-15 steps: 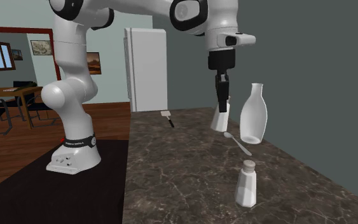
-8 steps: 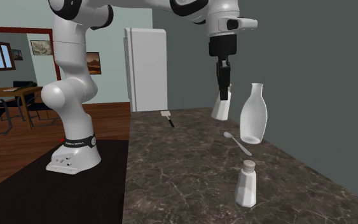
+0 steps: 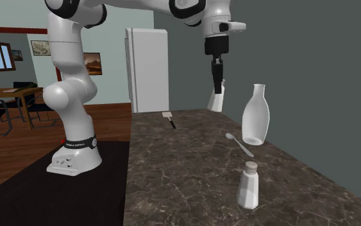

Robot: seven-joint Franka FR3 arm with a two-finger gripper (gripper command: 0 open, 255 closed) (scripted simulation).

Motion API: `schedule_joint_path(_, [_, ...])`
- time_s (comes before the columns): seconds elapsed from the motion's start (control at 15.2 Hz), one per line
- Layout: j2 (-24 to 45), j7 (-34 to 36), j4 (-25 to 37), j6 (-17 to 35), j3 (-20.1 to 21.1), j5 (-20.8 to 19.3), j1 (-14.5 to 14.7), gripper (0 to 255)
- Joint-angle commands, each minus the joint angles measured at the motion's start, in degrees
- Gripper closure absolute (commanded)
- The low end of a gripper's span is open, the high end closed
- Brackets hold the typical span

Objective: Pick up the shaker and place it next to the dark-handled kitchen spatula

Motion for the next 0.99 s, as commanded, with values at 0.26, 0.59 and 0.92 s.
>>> schedule_joint_path(0.26, [-3.4, 8.5, -4.2, 1.3, 4.1, -1.2, 4.0, 255])
schedule_joint_path(0.59, [-4.7, 15.5, -5.8, 1.7, 7.8, -1.7, 7.2, 255])
schedule_joint_path(0.92, [-4.7, 22.5, -5.7, 1.9, 11.5, -2.1, 10.3, 255])
